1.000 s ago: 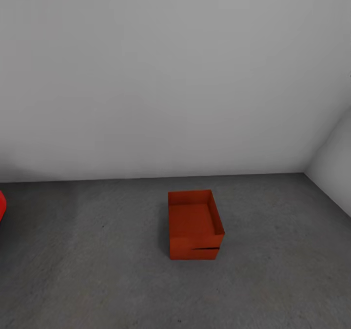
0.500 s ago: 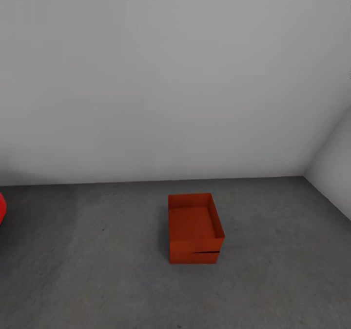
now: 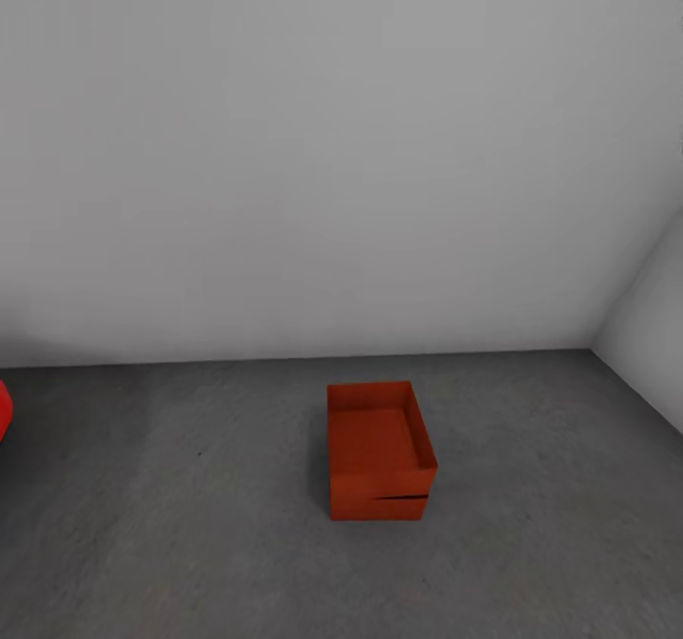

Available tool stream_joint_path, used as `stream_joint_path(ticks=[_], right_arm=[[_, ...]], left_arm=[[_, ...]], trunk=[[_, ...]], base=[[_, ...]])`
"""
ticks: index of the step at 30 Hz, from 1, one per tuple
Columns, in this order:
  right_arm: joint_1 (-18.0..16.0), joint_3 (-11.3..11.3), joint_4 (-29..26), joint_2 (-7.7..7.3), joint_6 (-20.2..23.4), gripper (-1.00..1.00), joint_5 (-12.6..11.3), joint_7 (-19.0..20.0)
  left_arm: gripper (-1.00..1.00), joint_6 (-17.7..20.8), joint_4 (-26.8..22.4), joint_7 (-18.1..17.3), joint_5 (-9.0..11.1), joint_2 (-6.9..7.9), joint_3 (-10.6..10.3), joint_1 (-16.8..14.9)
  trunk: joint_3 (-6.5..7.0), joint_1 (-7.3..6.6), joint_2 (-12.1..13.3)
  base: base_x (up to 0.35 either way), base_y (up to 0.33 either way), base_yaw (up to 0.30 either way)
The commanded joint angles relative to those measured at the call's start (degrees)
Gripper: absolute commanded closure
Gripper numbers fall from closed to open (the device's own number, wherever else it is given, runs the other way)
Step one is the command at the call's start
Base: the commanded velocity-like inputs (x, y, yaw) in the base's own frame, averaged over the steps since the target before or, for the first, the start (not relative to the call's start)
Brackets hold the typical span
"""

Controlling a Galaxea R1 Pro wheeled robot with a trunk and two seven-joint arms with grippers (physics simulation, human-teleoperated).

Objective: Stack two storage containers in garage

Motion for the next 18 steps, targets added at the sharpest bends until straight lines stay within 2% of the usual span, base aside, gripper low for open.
stream_joint_path(ticks=[1, 18], right_arm=[[-0.1, 0.4, 0.2, -0.02, -0.4, -1.0, -0.5, -0.1], [-0.1, 0.5, 0.2, 0.01, -0.4, -1.0, -0.5, -0.1]], left_arm=[[-1.0, -0.2, 0.1, 0.0, 0.3, -0.01, 0.1, -0.1], [-1.0, -0.2, 0.1, 0.0, 0.3, -0.04, 0.1, 0.0]], trunk=[[0.0, 0.03, -0.1], [1.59, 0.03, -0.1]], base=[[0.0, 0.0, 0.0], [0.0, 0.0, 0.0]])
